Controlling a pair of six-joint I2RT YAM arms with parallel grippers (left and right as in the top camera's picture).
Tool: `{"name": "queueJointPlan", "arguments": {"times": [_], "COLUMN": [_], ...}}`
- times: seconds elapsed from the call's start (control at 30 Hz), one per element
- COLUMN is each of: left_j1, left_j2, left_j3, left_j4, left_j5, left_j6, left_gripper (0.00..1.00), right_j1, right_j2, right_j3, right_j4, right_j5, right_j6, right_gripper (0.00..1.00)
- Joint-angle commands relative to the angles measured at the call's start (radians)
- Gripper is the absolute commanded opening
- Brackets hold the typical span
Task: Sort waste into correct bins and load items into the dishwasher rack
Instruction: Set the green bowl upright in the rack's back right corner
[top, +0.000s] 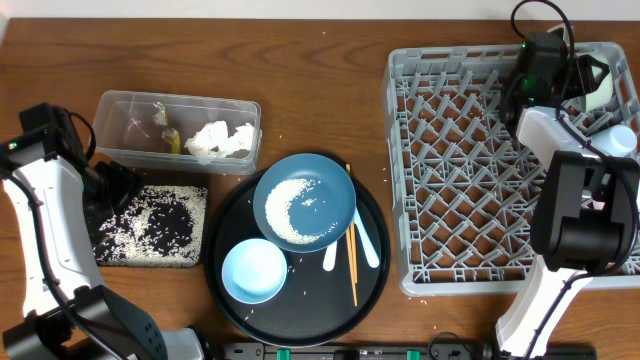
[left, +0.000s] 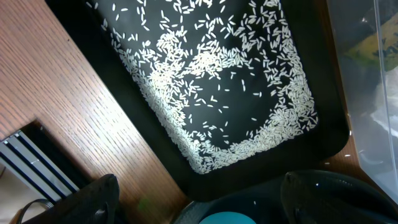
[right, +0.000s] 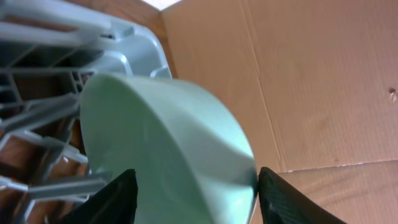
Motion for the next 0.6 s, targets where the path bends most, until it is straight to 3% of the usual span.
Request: {"name": "queueJointPlan", "arguments": {"times": [0.0, 0.23, 0.37, 0.57], "left_j1": [0.000, 0.000, 0.000, 0.000], "left_j2": [-0.014, -0.014, -0.014, -0.014], "left_j3": [0.004, 0.004, 0.004, 0.004], "left_j4": [-0.005, -0.006, -0.006, -0.007], "left_j5": [-0.005, -0.005, -0.005, -0.005], "left_j6": [0.006, 0.006, 0.006, 0.006], "left_gripper": [0.84, 0.84, 0.84, 0.84], "right_j1": [0.009, -0.006, -0.025, -0.069], "right_j2": [-0.006, -0.064, -0.082, -0.095], "right_j3": [-0.006, -0.006, -0.006, -0.006], "right_j4": [-0.053, -0.242, -0.274, -0.269], "right_j5": [0.026, -0.071, -0.085, -0.083], "right_j6": [0.097, 0.309, 0.336, 0.335], "right_gripper": [0.59, 0.63, 0.62, 0.47]}}
